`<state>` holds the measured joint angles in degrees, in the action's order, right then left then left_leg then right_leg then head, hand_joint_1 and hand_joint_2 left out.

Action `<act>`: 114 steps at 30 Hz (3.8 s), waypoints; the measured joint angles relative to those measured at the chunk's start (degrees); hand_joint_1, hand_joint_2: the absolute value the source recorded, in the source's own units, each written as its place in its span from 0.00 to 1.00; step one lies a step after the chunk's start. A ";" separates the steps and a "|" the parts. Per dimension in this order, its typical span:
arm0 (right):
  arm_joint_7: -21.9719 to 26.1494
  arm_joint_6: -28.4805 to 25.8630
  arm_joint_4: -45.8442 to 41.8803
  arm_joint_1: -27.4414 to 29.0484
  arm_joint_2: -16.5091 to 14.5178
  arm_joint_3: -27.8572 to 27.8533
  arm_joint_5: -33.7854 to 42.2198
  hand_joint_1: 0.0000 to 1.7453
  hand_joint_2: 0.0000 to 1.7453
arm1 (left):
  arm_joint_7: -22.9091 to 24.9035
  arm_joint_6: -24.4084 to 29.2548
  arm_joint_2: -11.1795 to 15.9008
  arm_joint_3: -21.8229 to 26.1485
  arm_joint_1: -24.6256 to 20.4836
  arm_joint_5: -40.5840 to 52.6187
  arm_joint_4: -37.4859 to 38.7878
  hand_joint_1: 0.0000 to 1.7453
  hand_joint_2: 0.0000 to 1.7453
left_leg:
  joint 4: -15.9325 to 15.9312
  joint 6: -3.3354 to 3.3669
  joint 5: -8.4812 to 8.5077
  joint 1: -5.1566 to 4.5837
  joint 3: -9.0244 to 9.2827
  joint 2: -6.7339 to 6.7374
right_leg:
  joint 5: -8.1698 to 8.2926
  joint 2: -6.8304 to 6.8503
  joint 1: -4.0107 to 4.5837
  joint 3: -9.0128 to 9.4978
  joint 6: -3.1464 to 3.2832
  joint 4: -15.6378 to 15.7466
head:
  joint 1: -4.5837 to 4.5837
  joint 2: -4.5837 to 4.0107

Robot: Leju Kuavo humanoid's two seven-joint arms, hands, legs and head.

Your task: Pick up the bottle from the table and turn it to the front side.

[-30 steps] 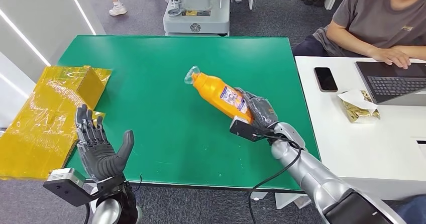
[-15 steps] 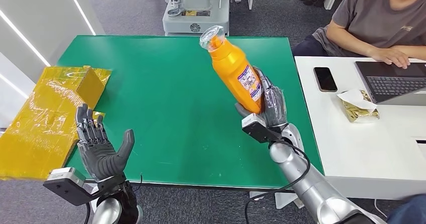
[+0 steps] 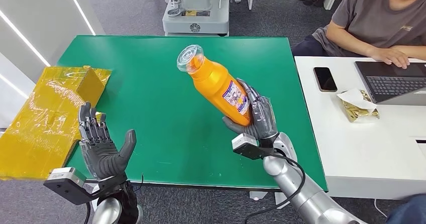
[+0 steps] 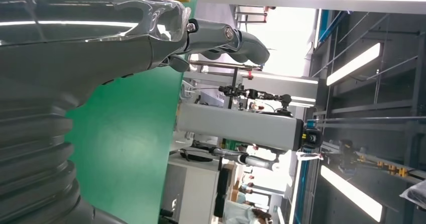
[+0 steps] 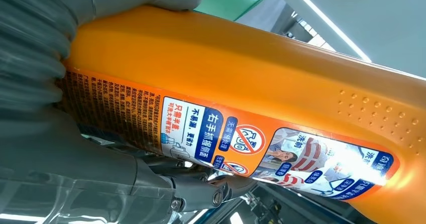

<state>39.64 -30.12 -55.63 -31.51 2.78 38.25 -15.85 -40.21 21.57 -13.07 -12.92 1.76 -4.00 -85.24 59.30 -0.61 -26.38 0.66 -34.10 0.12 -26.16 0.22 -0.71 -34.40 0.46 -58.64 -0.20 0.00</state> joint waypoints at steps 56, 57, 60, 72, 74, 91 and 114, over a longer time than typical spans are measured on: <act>0.16 8.63 3.44 -4.28 -3.73 13.51 8.92 1.00 1.00 | -0.01 -7.30 1.37 -5.23 -3.00 0.12 2.68 0.00 1.00 | 0.00 0.00 0.00 0.01 -0.02 -0.02 | 0.00 0.02 0.00 0.00 0.00 -0.01 | 0.00 0.00; 0.16 8.63 3.73 -4.34 -3.84 13.51 8.90 1.00 1.00 | -0.01 -7.44 1.44 -5.34 -3.01 0.26 2.63 0.00 1.00 | 0.00 0.00 0.00 0.01 -0.02 -0.02 | 0.00 0.02 0.00 0.00 0.00 -0.01 | 0.00 0.00; 0.16 8.73 4.38 -4.44 -4.09 13.51 8.92 1.00 1.00 | -0.01 -7.72 1.66 -5.49 -3.01 0.64 2.46 0.00 1.00 | 0.00 0.00 0.00 0.01 -0.02 -0.02 | 0.00 0.02 0.00 0.00 0.00 -0.01 | 0.00 0.00; 0.16 12.52 6.19 -5.11 -6.37 13.46 10.33 1.00 1.00 | -0.01 -15.24 2.02 -6.50 -3.00 -3.17 1.73 0.00 1.00 | -0.01 0.00 0.00 0.01 -0.02 -0.02 | 0.00 0.01 0.00 0.00 0.00 -0.02 | 0.00 0.00; 0.17 13.65 6.28 -5.36 -6.66 13.29 11.04 1.00 1.00 | -0.01 -18.95 2.02 -6.39 -2.94 -5.23 1.11 0.00 1.00 | -0.01 0.00 0.01 0.01 -0.03 -0.02 | 0.00 0.02 0.00 0.00 0.00 -0.02 | 0.00 0.00; 0.16 19.57 6.09 -5.62 -8.38 12.83 12.21 1.00 1.00 | 0.10 -19.48 2.49 -4.70 -2.94 -6.03 1.93 0.00 1.00 | -0.01 -0.01 0.01 0.01 -0.02 -0.02 | 0.00 0.01 0.00 -0.01 0.00 -0.01 | 0.00 0.00; 0.16 22.55 6.74 -4.22 -9.08 12.87 11.44 1.00 1.00 | 1.21 -21.38 2.60 -4.43 -3.01 -9.76 3.01 0.00 1.00 | -0.01 -0.01 0.00 0.01 -0.02 -0.01 | 0.00 0.01 0.00 -0.01 0.00 -0.01 | 0.00 0.00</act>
<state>39.80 -7.57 -48.89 -35.73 -6.30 51.12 -4.41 -39.00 0.19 -10.47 -17.35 -1.25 -13.76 -82.24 59.29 -0.61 -26.38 0.67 -34.13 0.11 -26.16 0.23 -0.71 -34.41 0.46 -58.65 -0.20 0.00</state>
